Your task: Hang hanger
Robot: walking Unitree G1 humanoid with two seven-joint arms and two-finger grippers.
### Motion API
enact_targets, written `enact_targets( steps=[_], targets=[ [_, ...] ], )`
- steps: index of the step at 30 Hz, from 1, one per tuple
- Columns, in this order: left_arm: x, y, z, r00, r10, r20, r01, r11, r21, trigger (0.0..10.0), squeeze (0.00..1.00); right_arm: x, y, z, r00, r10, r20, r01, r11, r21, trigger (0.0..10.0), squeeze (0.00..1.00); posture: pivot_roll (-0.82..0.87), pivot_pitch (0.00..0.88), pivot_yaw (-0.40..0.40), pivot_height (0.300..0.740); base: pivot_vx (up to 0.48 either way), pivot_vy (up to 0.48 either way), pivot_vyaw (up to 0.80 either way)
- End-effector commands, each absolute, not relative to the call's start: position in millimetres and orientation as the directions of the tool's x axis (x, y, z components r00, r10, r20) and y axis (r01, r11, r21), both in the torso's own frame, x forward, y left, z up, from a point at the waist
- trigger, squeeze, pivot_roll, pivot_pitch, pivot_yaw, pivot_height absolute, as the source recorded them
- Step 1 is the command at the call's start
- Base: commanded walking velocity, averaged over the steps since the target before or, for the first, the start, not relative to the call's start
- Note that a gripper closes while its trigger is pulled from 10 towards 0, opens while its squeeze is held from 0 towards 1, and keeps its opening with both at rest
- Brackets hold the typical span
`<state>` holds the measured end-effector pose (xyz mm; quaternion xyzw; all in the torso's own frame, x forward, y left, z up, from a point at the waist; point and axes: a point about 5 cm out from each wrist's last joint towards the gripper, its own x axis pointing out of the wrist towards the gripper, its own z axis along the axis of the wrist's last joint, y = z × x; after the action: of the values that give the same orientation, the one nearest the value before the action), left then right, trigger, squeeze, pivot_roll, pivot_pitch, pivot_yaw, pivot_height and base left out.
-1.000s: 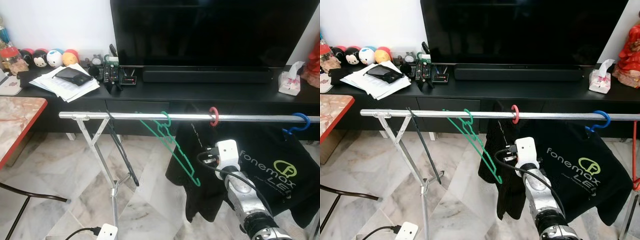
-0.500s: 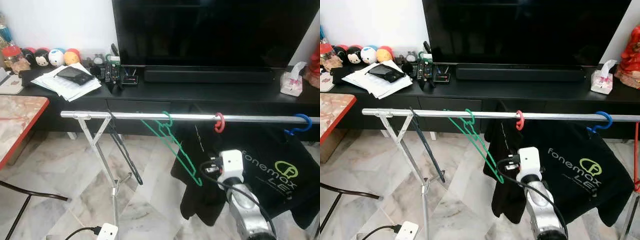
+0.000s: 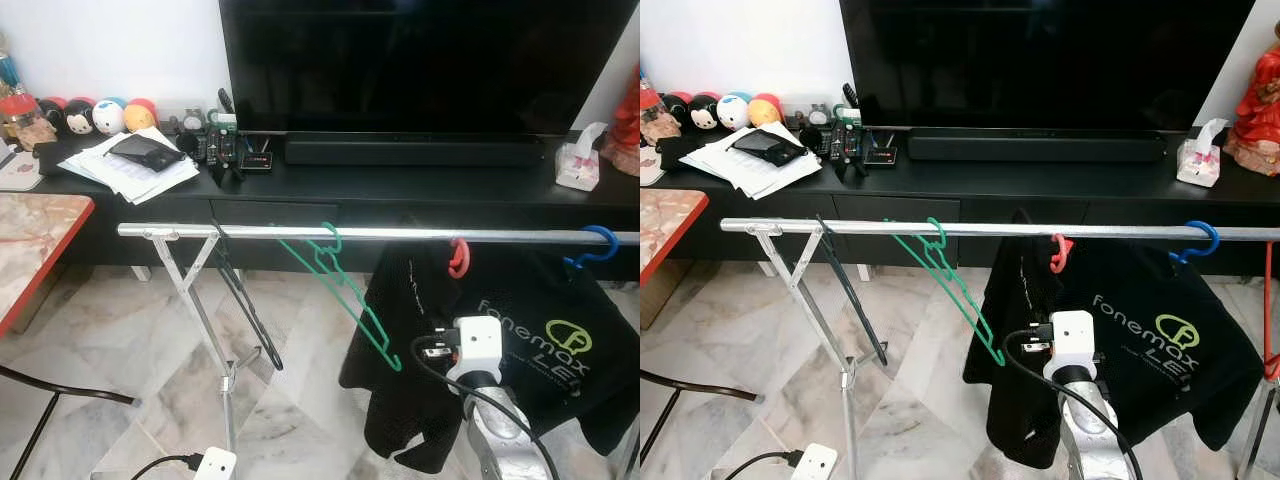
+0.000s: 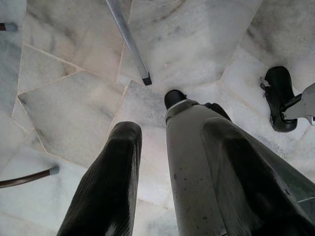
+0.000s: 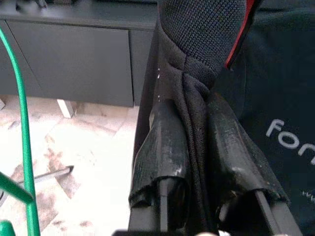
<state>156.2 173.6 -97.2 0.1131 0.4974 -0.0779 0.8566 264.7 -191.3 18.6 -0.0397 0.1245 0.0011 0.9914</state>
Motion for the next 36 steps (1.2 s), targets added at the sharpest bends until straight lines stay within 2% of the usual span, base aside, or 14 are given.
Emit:
enact_targets(
  steps=[1,5,15,36],
  targets=[
    [146.7,172.4,-101.1,0.464,-0.023,-0.885,0.259,0.959,0.111,10.0,0.0,261.7,-199.2,8.8,0.953,-0.053,-0.297,0.035,0.997,-0.068,10.0,0.0,-0.13,0.0,-0.02,0.74,0.0,0.0,0.0],
    [147.1,173.2,-100.9,0.469,-0.019,-0.883,0.255,0.96,0.115,10.0,0.0,256.6,-203.6,-3.5,0.932,-0.073,-0.355,0.055,0.997,-0.059,10.0,0.0,-0.13,0.0,-0.022,0.74,0.0,0.0,0.0],
    [146.0,173.4,-101.3,0.465,-0.018,-0.885,0.268,0.956,0.121,10.0,0.0,251.0,-203.5,-11.1,0.928,-0.08,-0.363,0.069,0.997,-0.043,10.0,0.0,-0.14,0.0,-0.017,0.74,0.0,0.0,0.0],
    [145.3,176.4,-101.5,0.454,-0.01,-0.891,0.263,0.957,0.123,10.0,0.0,263.8,-190.3,-5.4,0.94,-0.041,-0.339,0.032,0.999,-0.032,10.0,0.0,-0.13,0.0,-0.006,0.74,0.0,0.0,0.0]
  ],
)
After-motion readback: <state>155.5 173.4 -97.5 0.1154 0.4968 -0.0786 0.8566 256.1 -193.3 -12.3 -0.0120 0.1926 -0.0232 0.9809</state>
